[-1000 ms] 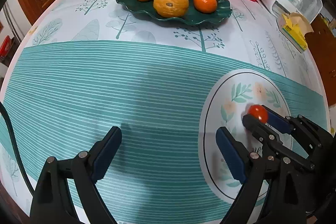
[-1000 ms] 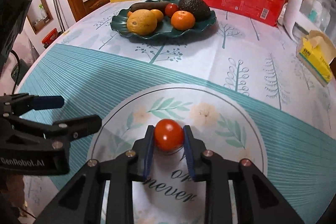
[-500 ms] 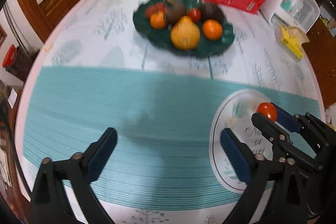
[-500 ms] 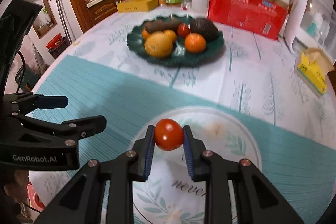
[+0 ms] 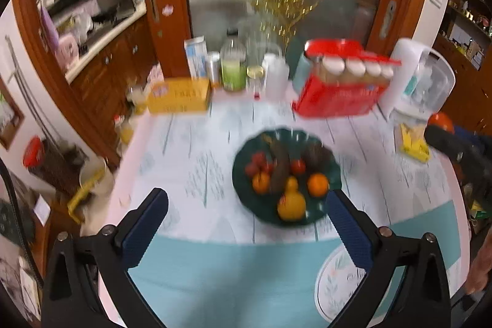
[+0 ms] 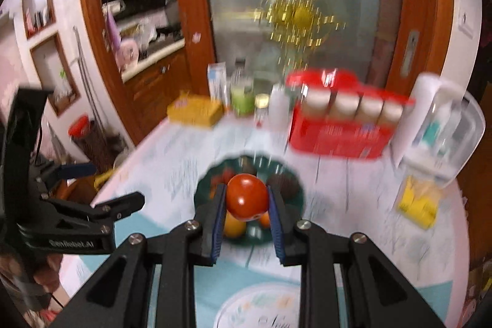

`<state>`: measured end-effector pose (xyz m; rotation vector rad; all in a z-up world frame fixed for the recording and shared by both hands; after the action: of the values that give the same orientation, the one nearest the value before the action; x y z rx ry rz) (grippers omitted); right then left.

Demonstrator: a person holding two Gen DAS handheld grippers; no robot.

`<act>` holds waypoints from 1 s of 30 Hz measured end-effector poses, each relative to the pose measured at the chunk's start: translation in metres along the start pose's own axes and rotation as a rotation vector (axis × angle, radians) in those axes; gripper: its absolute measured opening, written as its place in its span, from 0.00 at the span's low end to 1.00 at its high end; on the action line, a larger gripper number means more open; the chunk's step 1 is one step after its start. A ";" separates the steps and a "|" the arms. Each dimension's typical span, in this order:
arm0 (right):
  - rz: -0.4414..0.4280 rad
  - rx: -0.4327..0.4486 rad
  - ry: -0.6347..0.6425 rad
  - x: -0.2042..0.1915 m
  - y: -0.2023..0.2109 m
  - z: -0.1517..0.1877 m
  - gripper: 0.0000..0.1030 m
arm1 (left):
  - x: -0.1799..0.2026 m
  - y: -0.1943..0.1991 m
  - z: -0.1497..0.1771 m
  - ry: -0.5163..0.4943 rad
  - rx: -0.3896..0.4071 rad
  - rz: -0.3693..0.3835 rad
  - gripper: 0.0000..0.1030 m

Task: Organize fruits
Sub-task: 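Carry the tomato to the green plate and open the right tool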

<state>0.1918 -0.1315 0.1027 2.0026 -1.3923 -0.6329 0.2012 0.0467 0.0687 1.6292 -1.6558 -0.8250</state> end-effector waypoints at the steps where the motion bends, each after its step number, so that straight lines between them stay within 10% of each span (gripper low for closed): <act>1: 0.006 0.010 -0.004 0.002 0.002 -0.012 0.26 | 0.000 0.001 -0.011 -0.010 0.012 0.003 0.99; 8: 0.017 -0.084 -0.085 0.020 -0.052 -0.037 0.26 | 0.003 -0.046 -0.041 -0.051 -0.034 0.007 0.99; 30: 0.030 -0.394 -0.273 0.036 -0.248 0.069 0.26 | 0.010 -0.252 -0.007 -0.097 -0.281 0.081 0.99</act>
<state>0.3170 -0.1156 -0.1241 1.6241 -1.3224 -1.1064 0.3532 0.0313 -0.1322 1.3391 -1.5780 -1.0568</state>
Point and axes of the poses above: each gripper's, at about its wrist camera, not at the fingertips, and y roughly against the way its jaws point, x to its right, z to its underside, the point moved 3 cm from there along -y, roughly the way its jaws point, and after that the axes turned 2 degrees about -x, right-handed, at the moved point
